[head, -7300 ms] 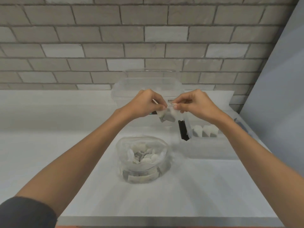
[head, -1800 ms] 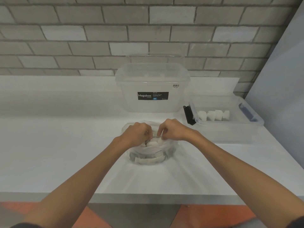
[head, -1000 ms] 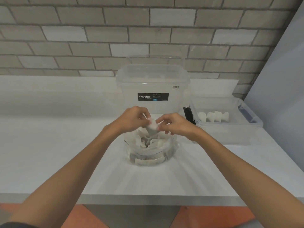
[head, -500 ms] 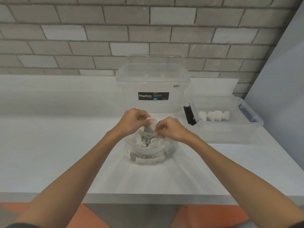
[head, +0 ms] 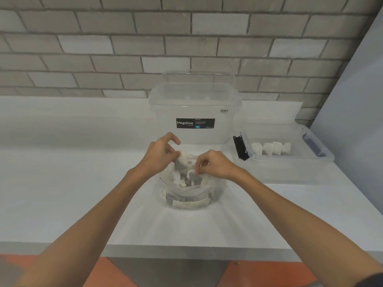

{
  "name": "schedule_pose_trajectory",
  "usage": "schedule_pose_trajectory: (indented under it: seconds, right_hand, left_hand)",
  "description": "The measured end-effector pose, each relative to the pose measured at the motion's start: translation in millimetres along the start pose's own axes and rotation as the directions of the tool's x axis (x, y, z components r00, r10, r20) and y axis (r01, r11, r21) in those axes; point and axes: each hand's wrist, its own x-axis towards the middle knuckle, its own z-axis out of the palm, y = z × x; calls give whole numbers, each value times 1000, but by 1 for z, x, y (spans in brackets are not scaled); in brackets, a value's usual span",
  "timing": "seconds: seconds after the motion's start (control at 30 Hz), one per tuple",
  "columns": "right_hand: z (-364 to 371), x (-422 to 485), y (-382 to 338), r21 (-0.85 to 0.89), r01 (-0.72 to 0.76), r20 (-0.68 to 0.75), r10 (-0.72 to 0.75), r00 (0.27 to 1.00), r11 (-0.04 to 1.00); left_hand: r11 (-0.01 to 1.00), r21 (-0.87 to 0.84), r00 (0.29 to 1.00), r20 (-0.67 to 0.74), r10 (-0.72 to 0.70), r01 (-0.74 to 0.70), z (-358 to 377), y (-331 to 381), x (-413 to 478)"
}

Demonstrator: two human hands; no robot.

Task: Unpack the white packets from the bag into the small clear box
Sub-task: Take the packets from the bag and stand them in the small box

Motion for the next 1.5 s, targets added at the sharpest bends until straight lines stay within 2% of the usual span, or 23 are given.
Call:
schedule_pose_trajectory:
  seconds: [0.13,0.33,0.5,0.57,0.73,0.87,0.97,1.17,1.5]
  right_hand:
    - [-27,-6,0,384,-74,-35,95,995,920]
    - [-69,-20,-1,711,-7,-84,95,992,704]
    - [-104,-33,11,826,44,-127,111,986,562]
    - [-117,-39,17,837,63,-147,113,983,544]
    - [-151,-52,39,789,89,-219,143,965,608]
    - [-182,-61,58,580,71,-327,152,933,811]
    - [-200,-64,69,388,83,-377,76,923,918]
    - [-221,-60,100,242,126,-424,-12,905,962]
    - [-234,-49,157,-41,-63,-297,48,954,997]
  left_hand:
    - [999,17,999,-24,28,-28,-14,9,5]
    - [996,-42,997,-23,79,-80,-15,37,21]
    - [968,-135,977,14,213,-209,-3,84,38]
    - [948,-172,960,38,277,-267,6,103,44]
    - [932,-172,936,96,339,-319,39,137,68]
    - [933,-120,930,109,351,-338,65,159,84]
    - [937,-104,930,127,344,-332,84,171,95]
    - [938,-61,922,169,348,-342,117,184,111]
    - [941,179,939,248,238,-286,166,181,136]
